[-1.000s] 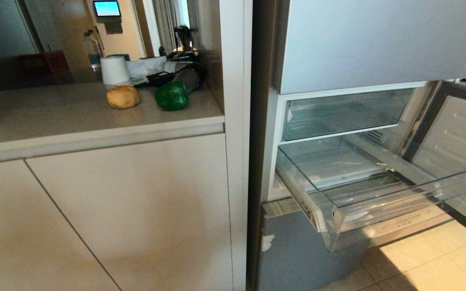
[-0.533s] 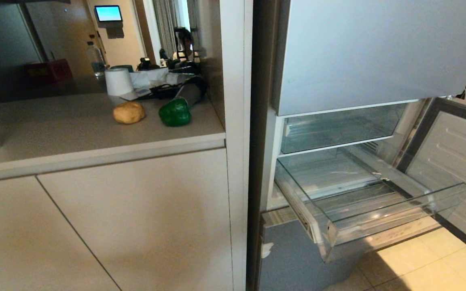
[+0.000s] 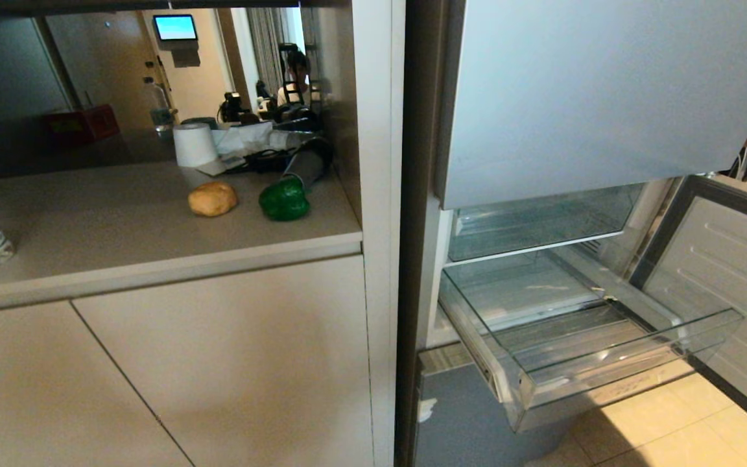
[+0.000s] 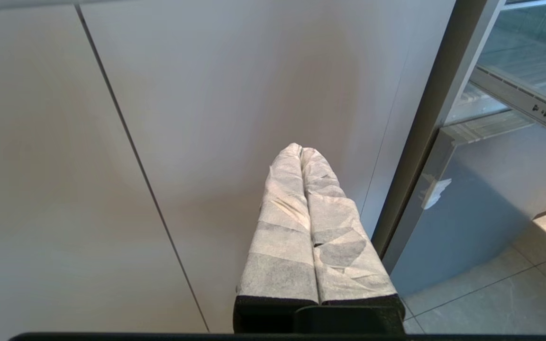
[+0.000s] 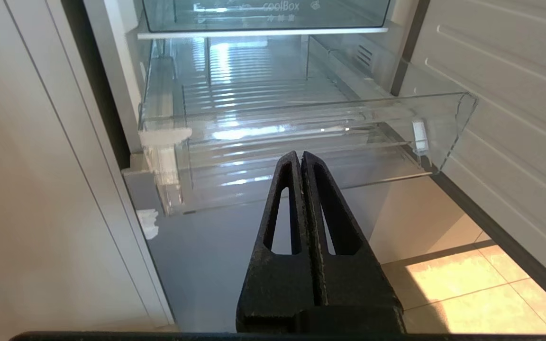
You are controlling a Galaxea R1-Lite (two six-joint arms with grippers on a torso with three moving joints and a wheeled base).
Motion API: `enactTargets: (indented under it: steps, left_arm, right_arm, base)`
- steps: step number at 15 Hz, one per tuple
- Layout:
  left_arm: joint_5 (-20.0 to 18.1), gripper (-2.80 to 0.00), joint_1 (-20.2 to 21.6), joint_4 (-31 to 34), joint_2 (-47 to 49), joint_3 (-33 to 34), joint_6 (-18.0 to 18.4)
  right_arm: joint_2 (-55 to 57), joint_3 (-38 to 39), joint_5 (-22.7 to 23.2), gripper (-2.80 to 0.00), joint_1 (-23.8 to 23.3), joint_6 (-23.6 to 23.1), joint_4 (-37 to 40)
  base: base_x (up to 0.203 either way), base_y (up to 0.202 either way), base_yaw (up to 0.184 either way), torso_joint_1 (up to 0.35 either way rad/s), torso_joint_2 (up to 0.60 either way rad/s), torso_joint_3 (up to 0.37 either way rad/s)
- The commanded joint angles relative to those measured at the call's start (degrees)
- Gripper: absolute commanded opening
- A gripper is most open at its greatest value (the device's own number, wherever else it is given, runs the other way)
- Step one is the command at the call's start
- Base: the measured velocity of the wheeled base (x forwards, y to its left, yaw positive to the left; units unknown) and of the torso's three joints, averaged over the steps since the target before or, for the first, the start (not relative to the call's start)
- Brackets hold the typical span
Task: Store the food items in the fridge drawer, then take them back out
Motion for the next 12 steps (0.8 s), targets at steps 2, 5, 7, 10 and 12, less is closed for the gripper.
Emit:
enactTargets:
  steps: [2, 5, 7, 10, 12]
  left_arm:
    - [0.0, -2.8, 0.0, 0.0, 0.1, 0.0, 0.0]
    - [0.0, -2.8, 0.0, 0.0, 0.1, 0.0, 0.0]
    - [0.0, -2.8, 0.0, 0.0, 0.1, 0.0, 0.0]
    - [0.0, -2.8, 0.0, 0.0, 0.1, 0.0, 0.0]
    - [0.0, -2.8, 0.0, 0.0, 0.1, 0.0, 0.0]
  right_arm:
    - [0.1, 1.8, -0.1, -2.8, 0.0, 0.6, 0.0]
    - [0.1, 1.8, -0.2, -2.8, 0.0, 0.7, 0.0]
    - [0.1, 1.8, -0.2, -2.8, 0.0, 0.9, 0.0]
    - [0.1, 1.8, 0.0, -2.8, 0.0, 1.0, -0.1]
    - [0.1, 1.8, 0.0, -2.8, 0.0, 0.9, 0.0]
  base:
    - [0.0, 0.0, 0.0, 0.161, -0.33, -0.172]
    - [0.0, 0.0, 0.0, 0.15, -0.32, -0.165]
    - [0.0, 0.0, 0.0, 0.114, -0.24, -0.131]
    - [0.0, 0.0, 0.0, 0.08, -0.17, -0.079]
    - [0.0, 0.0, 0.0, 0.0, 0.0, 0.0]
